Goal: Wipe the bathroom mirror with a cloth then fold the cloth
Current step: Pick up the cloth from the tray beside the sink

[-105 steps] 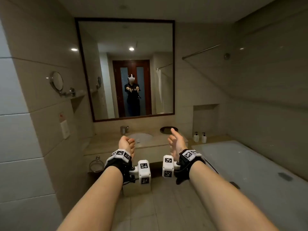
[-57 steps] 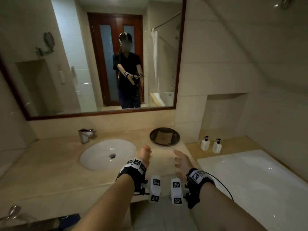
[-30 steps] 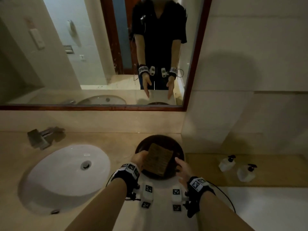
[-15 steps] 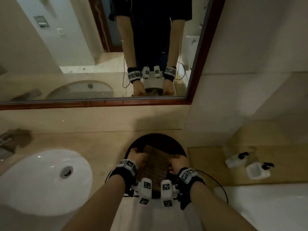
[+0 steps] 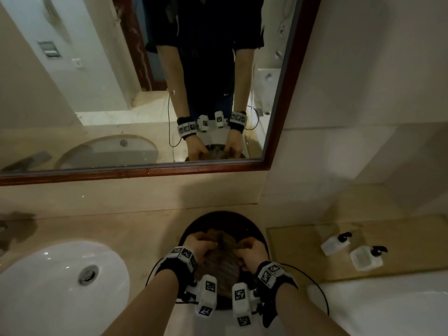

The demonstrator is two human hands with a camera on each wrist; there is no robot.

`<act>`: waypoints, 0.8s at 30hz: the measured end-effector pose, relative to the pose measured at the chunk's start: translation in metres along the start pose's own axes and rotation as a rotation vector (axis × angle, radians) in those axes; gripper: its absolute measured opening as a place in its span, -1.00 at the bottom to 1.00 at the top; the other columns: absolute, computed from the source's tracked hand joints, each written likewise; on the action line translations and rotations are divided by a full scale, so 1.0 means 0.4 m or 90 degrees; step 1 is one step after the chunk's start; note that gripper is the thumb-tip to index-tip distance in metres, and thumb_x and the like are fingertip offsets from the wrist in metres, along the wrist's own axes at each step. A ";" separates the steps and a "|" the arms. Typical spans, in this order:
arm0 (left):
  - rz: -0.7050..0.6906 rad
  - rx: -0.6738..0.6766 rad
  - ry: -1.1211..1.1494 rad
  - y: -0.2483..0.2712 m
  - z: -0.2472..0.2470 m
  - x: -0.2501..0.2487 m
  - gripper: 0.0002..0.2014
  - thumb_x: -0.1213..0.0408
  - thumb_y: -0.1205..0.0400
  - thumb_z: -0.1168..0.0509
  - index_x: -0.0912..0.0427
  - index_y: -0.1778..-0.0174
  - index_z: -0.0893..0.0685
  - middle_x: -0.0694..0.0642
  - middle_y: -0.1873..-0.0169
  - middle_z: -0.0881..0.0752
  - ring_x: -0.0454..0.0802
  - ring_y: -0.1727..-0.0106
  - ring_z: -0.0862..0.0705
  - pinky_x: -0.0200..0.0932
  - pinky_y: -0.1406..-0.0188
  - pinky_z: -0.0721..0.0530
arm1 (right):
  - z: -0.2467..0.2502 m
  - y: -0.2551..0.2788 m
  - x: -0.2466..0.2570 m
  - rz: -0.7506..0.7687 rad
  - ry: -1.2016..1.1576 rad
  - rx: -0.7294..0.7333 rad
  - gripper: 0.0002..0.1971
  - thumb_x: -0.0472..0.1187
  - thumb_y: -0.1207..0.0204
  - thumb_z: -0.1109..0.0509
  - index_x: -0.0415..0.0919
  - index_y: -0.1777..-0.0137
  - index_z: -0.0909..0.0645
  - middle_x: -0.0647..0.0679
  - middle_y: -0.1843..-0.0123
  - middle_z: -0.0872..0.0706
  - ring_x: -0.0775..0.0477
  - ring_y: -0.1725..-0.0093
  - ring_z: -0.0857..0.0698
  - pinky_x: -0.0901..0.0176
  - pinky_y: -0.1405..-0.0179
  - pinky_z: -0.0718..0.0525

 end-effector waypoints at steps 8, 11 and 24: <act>-0.092 0.047 -0.059 0.225 0.106 -0.198 -0.78 0.62 -0.47 -0.48 0.25 0.15 -0.65 0.19 0.41 -0.66 0.07 0.42 -0.64 -0.05 0.40 -0.64 | 0.095 0.199 0.266 0.134 -0.001 0.042 -0.87 -0.39 -0.53 -0.42 -0.17 0.15 -0.56 -0.11 0.29 -0.66 -0.03 0.37 -0.66 0.19 0.44 -0.64; -0.175 0.048 -0.056 0.334 0.158 -0.360 -0.69 0.67 -0.45 -0.47 0.26 -0.02 -0.68 0.18 0.31 -0.71 0.08 0.36 -0.72 -0.09 0.44 -0.73 | 0.165 0.286 0.430 0.202 -0.048 0.017 -0.82 -0.47 -0.47 -0.45 -0.19 0.21 -0.57 -0.14 0.27 -0.65 -0.06 0.37 -0.66 0.21 0.47 -0.66; -0.631 -0.411 -0.291 0.726 0.299 -0.842 -0.92 0.22 -0.50 -0.53 -0.04 0.13 -0.86 0.04 0.11 -0.67 0.06 0.03 -0.66 -0.10 0.01 -0.59 | 0.413 0.514 0.879 0.517 0.074 -0.203 -0.88 -0.20 -0.35 -0.61 -0.03 0.25 -0.72 0.08 0.40 -0.60 0.07 0.39 -0.59 0.13 0.32 -0.66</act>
Point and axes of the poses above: each hand's wrist, its own y-axis away from the middle knuckle, its own z-axis out of the back of the hand, x = y × z, the point moved 9 cm from there along -y, towards the middle knuckle
